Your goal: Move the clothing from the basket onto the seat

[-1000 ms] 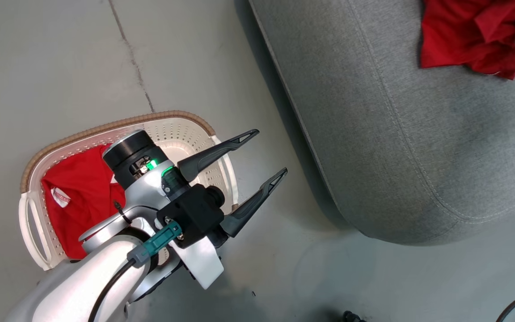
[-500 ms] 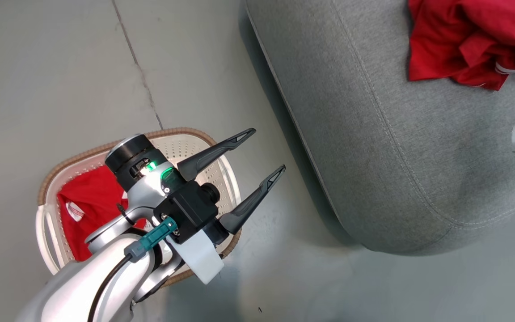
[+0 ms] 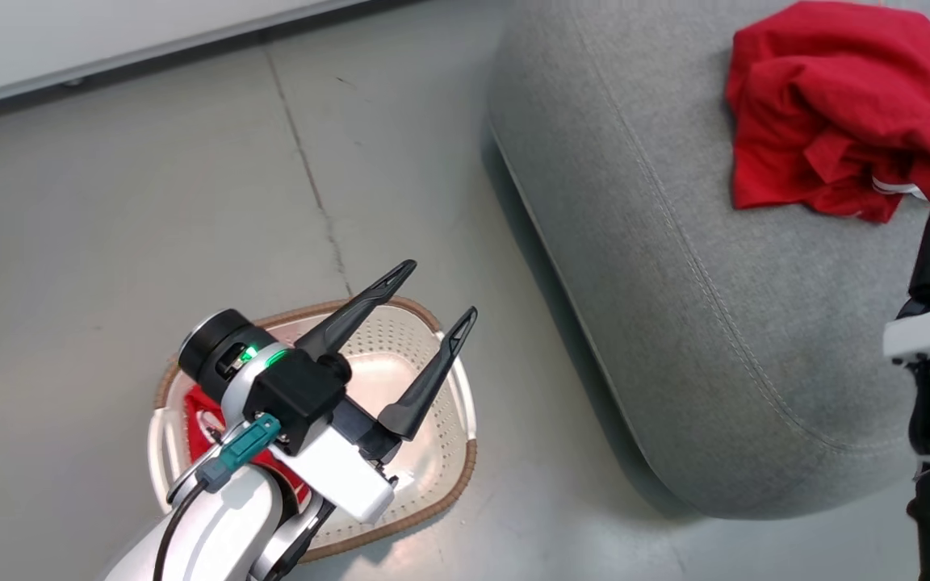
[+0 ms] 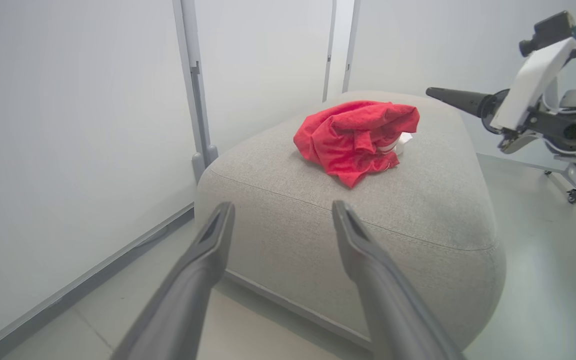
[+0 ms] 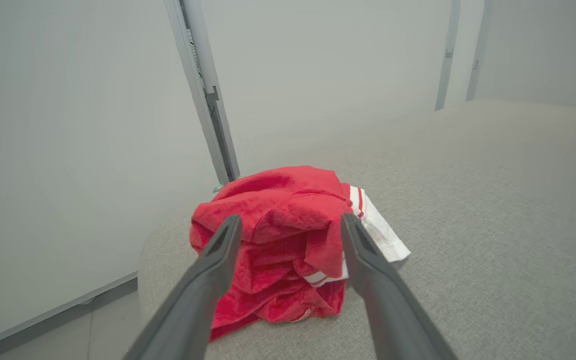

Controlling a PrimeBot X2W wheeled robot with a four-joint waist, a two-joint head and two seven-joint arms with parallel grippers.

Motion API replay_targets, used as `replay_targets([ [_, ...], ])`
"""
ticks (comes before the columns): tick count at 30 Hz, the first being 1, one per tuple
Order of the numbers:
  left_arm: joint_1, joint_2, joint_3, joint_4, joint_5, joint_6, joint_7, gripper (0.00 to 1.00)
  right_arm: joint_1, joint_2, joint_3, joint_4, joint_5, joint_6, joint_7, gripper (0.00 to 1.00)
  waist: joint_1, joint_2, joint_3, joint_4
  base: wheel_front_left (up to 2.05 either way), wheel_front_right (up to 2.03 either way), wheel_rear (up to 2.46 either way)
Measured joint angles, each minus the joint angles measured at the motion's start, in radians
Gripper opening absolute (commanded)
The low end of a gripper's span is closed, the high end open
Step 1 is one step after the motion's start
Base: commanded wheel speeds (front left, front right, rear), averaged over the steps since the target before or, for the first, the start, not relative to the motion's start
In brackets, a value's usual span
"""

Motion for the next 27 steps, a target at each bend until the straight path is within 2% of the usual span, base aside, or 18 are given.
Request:
replay_targets([
  [10,0.086,-0.033,0.081,0.048,-0.074,0.081,-0.068,1.0,0.154,0.039,0.113,-0.201,-0.063,0.0,0.004,1.0,0.0,0.0,-0.08,0.128,0.0,0.0,0.0],
  [18,0.132,-0.064,0.128,0.081,-0.104,0.112,-0.099,1.0,0.252,0.042,0.207,-0.326,-0.057,0.0,0.055,1.0,0.0,0.0,-0.133,0.241,0.0,0.0,0.0],
  [27,0.2,-0.06,0.21,0.103,-0.122,0.141,-0.109,1.0,0.337,0.042,0.244,-0.398,-0.068,0.0,0.099,1.0,0.0,0.0001,-0.201,0.305,0.0,0.0,0.0],
])
